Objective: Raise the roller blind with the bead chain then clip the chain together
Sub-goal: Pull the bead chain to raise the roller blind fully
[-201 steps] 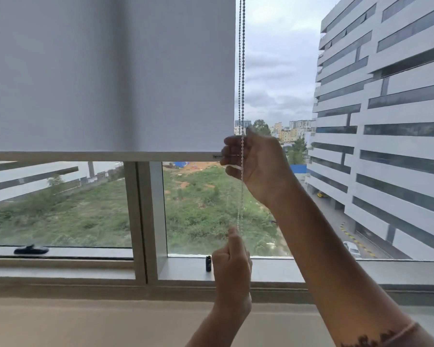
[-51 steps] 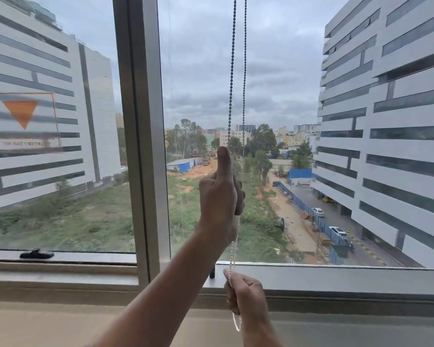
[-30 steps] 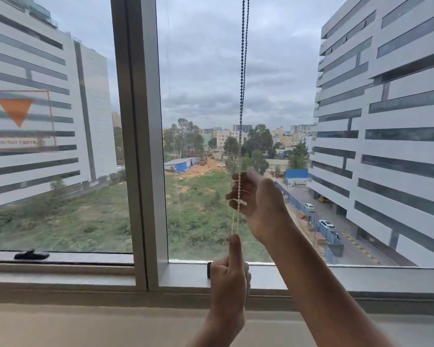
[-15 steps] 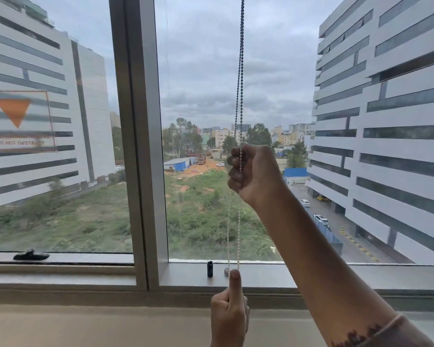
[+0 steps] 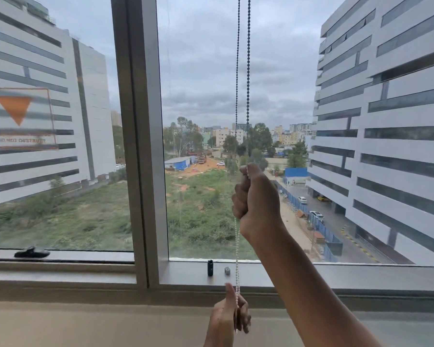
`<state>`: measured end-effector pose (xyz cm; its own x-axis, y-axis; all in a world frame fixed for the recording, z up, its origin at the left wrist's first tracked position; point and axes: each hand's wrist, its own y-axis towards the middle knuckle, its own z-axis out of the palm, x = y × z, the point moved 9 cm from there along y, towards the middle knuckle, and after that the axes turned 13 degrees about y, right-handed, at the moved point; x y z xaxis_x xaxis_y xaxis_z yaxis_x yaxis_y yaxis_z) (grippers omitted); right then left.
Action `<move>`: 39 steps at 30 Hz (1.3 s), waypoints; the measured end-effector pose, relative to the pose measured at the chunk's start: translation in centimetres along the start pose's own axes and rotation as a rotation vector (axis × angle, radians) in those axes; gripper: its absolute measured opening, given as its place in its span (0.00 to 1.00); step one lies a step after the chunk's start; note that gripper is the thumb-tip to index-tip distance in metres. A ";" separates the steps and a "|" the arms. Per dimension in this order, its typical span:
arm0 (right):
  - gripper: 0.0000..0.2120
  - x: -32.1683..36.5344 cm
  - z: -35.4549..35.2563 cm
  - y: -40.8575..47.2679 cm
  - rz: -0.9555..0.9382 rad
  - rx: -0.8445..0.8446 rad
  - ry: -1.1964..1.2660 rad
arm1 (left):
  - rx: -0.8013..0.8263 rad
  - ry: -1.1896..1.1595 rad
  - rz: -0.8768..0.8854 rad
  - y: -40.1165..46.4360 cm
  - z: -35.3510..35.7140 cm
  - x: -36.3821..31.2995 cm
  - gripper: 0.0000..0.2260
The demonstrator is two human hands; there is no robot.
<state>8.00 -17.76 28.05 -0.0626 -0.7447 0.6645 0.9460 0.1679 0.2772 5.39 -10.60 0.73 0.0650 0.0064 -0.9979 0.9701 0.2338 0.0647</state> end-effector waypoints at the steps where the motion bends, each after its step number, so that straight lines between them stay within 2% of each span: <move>1: 0.29 -0.3 -0.2 -0.2 -0.002 0.001 0.000 | 0.024 0.004 -0.007 0.5 -0.1 -0.3 0.34; 4: 0.27 -1.4 -1.3 -0.9 -0.006 -0.009 -0.015 | -0.016 0.040 -0.022 1.8 -1.4 -2.4 0.39; 7: 0.27 -2.8 -2.7 -1.4 0.006 -0.034 -0.019 | -0.076 0.059 0.044 2.7 -2.9 -6.9 0.40; 15: 0.31 -7.6 -8.1 -2.8 0.063 -0.105 -0.090 | -0.166 0.079 0.317 3.4 -4.6 -21.3 0.36; 19: 0.30 -10.1 -10.4 -3.4 0.103 -0.141 -0.113 | -0.151 0.075 0.365 3.6 -3.4 -26.2 0.30; 21: 0.30 -11.1 -11.3 -3.7 0.097 -0.146 -0.140 | -0.124 0.076 0.378 3.7 -2.5 -28.1 0.31; 25: 0.31 -11.7 -12.2 -3.9 0.070 -0.158 -0.159 | -0.062 0.035 0.379 3.8 -0.8 -31.0 0.34; 30: 0.27 -11.8 -12.6 -3.7 0.059 -0.163 -0.160 | 0.012 -0.150 0.296 3.7 0.7 -32.5 0.31; 35: 0.23 -11.5 -12.0 -3.9 0.032 -0.130 -0.171 | -0.109 -0.159 0.334 3.3 0.3 -32.4 0.35; 39: 0.27 -11.8 -12.1 -4.2 0.036 -0.106 -0.139 | -0.133 -0.152 0.406 3.0 0.2 -32.6 0.35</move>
<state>8.60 -17.46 10.64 -0.0641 -0.6413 0.7646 0.9763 0.1183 0.1811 6.23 -10.28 33.42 0.4770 -0.0173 -0.8787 0.8211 0.3652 0.4386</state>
